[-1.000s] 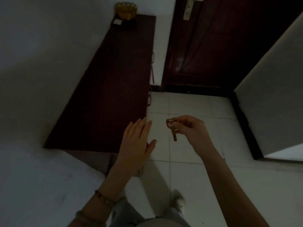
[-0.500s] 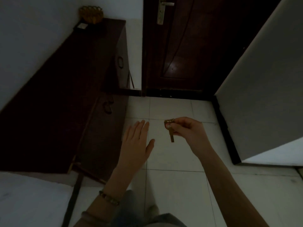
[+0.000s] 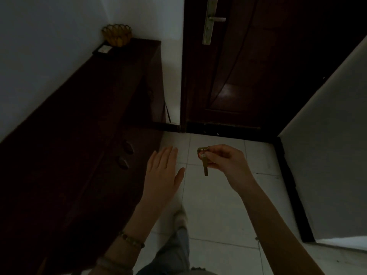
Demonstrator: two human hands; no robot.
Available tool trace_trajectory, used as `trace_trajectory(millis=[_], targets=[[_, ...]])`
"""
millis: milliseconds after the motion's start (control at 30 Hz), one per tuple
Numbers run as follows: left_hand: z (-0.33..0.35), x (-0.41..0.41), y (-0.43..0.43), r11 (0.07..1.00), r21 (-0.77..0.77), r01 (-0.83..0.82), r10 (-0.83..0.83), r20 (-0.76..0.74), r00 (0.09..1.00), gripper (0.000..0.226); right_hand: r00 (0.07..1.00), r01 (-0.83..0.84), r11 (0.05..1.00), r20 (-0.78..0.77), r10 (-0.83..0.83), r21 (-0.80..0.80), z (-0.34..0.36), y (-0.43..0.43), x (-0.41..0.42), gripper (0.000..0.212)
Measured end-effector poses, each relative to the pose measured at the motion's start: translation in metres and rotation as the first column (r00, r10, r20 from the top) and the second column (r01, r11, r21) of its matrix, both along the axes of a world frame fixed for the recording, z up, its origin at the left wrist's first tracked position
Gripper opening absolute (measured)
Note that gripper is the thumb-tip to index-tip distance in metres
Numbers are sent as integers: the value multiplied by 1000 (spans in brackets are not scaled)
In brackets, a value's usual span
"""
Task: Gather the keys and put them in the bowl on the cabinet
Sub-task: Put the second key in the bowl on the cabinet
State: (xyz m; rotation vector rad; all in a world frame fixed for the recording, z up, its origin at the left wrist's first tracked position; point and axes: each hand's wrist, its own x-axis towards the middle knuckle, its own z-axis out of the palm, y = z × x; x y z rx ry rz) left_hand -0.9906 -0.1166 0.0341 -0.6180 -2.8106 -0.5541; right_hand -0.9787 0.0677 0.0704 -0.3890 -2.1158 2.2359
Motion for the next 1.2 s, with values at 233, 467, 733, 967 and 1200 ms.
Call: trace_trajectory(millis=[233,467,733,967,1200], targets=[[12,-122,36,999,14,-42,43,-47,998,54,999,-25,999,29,26,-25,12,36,-130,16],[20,-222,61,998,-7,-69,67,-131,989,49,998,-59,997,3,59,-46,20,62,-235,8],[11,-338,90,985,-31,-171,168,-95,981,55,984,-172,985,-46,171,-31,12,97,-371,15],[16,-447,127,928,-14,-371,368,-97,925,55,925,-376,926,-73,373,-40,27,119,-511,19],[25,-522,139,837,-16,-546,543,-84,835,57,837,-546,836,-75,542,-48,30,115,-622,12]])
